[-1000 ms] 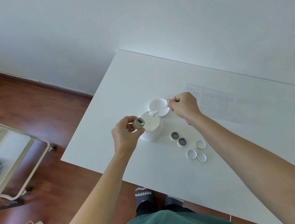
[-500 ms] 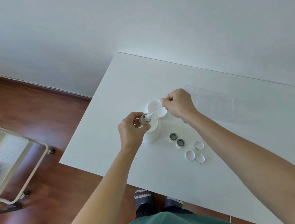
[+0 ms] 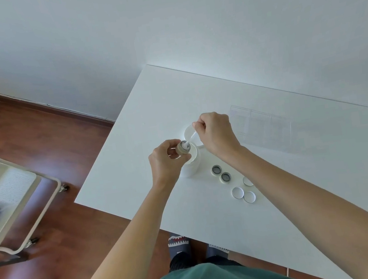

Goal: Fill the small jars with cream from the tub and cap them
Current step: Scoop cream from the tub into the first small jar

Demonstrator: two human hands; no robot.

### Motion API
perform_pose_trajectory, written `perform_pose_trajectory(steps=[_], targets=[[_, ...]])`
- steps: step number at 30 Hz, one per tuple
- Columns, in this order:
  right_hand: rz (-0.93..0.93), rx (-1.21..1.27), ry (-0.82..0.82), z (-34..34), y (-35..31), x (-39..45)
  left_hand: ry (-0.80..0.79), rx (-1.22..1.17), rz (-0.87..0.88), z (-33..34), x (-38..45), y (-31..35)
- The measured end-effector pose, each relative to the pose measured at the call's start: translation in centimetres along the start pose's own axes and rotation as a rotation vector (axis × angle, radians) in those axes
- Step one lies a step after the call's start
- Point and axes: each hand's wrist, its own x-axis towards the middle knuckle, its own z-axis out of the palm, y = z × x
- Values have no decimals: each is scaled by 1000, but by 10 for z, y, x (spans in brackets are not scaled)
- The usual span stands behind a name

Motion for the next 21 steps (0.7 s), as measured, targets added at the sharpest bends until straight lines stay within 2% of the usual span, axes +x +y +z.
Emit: perform_pose_trajectory(steps=[9, 21], targets=[[-323, -48, 26, 2, 3, -22, 17, -89, -84, -1, 3, 0], [-468, 1, 79, -9, 18, -31, 6, -147, -110, -1, 7, -3]])
